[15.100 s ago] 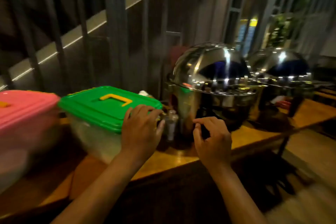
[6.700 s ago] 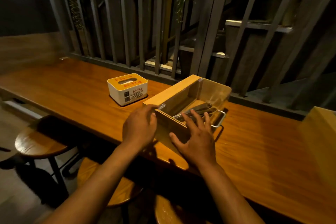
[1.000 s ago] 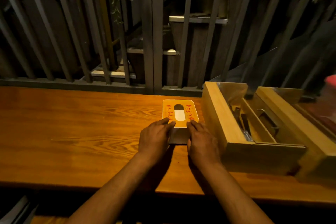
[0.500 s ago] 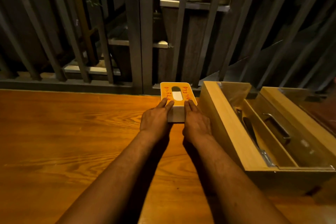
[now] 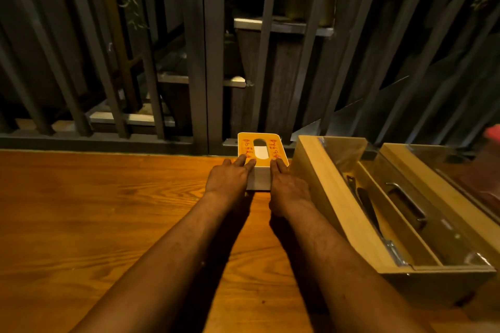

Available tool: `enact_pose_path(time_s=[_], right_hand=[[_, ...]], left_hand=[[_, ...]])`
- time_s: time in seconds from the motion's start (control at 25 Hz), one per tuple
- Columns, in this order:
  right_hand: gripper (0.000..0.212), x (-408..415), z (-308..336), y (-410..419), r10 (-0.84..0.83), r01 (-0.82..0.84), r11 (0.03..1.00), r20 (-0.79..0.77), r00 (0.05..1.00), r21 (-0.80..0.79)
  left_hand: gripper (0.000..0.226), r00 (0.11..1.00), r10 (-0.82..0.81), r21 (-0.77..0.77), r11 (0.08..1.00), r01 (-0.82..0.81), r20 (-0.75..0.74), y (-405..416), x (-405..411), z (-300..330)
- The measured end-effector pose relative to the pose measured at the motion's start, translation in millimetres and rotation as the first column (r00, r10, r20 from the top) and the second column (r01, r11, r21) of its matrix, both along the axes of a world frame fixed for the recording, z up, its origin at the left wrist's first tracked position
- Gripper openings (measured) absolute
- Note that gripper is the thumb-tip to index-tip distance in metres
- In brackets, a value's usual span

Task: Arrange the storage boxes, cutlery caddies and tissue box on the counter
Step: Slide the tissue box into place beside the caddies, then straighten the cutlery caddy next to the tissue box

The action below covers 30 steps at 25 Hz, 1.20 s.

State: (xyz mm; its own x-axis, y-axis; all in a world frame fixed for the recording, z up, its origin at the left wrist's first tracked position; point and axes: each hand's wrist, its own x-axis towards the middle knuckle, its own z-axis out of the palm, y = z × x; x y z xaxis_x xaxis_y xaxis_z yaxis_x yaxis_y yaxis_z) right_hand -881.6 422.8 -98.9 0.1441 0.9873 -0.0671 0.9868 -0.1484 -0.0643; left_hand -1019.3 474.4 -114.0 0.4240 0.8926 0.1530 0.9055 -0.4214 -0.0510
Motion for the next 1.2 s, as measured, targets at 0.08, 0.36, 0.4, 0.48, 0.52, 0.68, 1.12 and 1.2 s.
enact_pose_path(time_s=[0.08, 0.36, 0.4, 0.48, 0.52, 0.68, 1.12, 1.2], right_hand=[[0.108, 0.6, 11.2, -8.5, 0.015, -0.016, 1.000, -0.093, 0.996, -0.014], [0.054, 27.4, 55.9, -125.1, 0.109, -0.010, 0.898, -0.200, 0.974, 0.440], [0.049, 46.7, 54.6, -148.5, 0.072, 0.048, 0.881, -0.233, 0.970, 0.471], [0.046, 95.2, 50.5, -188.8, -0.026, 0.177, 0.863, -0.307, 0.951, 0.473], [0.046, 119.5, 48.7, -204.6, -0.070, 0.226, 0.862, -0.335, 0.940, 0.455], [0.060, 182.0, 43.5, -236.1, -0.066, 0.189, 0.928, -0.357, 0.932, 0.321], [0.093, 238.2, 20.2, -231.1, 0.263, -0.236, 0.940, -0.085, 0.961, 0.245], [0.092, 242.6, 19.9, -226.7, 0.275, -0.245, 0.936, -0.091, 0.957, 0.251]], left_hand=[[0.098, 0.999, -0.015, -0.032, 0.999, 0.014, -0.032, -8.8, -0.2, 14.2], [0.047, 0.931, -0.131, 0.048, 0.991, 0.122, 0.341, -112.3, 18.3, 49.6], [0.045, 0.900, -0.137, 0.049, 0.991, 0.128, 0.414, -132.1, 25.4, 51.0], [0.044, 0.845, -0.159, 0.057, 0.987, 0.152, 0.510, -169.4, 45.6, 52.9], [0.044, 0.827, -0.177, 0.062, 0.983, 0.170, 0.533, -185.3, 57.6, 53.9], [0.048, 0.846, -0.177, 0.015, 0.981, 0.196, 0.503, -225.5, 102.2, 50.0], [0.077, 0.940, 0.039, 0.047, 0.997, -0.058, 0.339, -257.0, 152.3, 6.9], [0.077, 0.940, 0.057, 0.049, 0.996, -0.078, 0.336, -256.3, 157.0, 7.9]])
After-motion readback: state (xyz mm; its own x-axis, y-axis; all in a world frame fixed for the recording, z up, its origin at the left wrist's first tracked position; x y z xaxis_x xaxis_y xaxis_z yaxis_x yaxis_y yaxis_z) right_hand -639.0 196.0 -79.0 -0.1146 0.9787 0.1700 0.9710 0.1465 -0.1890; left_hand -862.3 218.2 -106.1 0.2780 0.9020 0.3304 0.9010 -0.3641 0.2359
